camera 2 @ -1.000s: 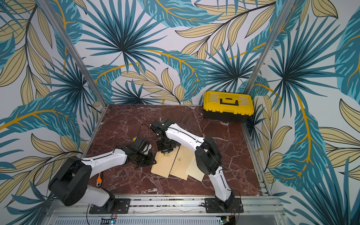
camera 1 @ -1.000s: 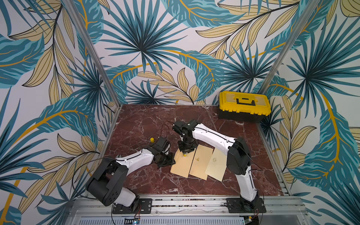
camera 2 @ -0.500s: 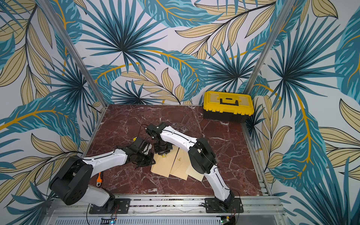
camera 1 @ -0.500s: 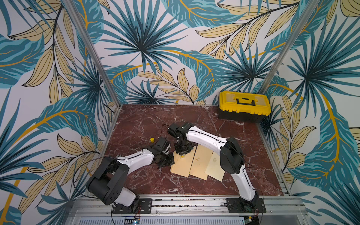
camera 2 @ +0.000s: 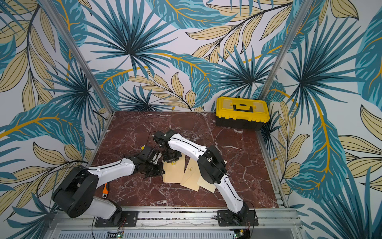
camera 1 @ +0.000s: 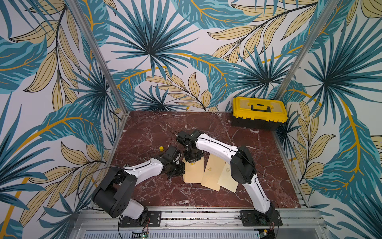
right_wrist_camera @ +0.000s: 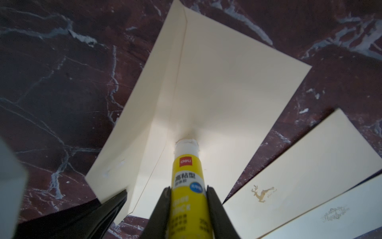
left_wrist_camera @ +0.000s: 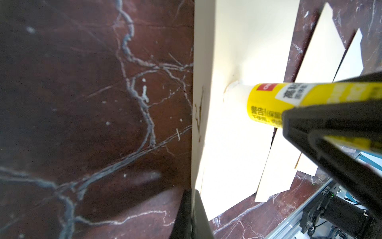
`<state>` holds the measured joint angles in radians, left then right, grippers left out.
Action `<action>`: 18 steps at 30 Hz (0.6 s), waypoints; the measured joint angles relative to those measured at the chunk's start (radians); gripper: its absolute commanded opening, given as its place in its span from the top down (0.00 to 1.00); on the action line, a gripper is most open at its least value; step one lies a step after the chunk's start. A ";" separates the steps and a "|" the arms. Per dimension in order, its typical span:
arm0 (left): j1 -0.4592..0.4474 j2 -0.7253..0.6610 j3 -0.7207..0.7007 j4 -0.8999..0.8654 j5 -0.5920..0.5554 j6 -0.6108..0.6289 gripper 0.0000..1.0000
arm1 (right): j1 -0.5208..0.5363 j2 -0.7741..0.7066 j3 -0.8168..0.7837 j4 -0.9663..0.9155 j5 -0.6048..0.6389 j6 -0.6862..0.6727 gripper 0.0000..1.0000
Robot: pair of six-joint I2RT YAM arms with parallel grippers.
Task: Seal the envelope with a glue stick
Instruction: Apply the envelope at the center of the board.
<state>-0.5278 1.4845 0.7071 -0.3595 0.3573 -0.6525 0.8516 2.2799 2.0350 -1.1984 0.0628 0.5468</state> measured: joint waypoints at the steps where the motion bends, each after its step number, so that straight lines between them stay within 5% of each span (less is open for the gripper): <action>1: 0.000 0.000 0.000 0.000 0.000 0.001 1.00 | 0.000 0.000 0.000 0.000 -0.004 -0.004 1.00; 10: 0.000 0.000 0.000 -0.007 -0.006 0.022 1.00 | -0.003 -0.026 -0.061 -0.008 -0.089 -0.062 1.00; 18: 0.000 0.000 0.000 -0.003 -0.009 0.042 1.00 | -0.002 -0.005 -0.011 -0.006 -0.033 -0.069 1.00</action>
<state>-0.5278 1.4849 0.7071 -0.3630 0.3481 -0.6109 0.8501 2.2745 2.0235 -1.2045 0.0299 0.4778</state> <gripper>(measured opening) 0.045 0.273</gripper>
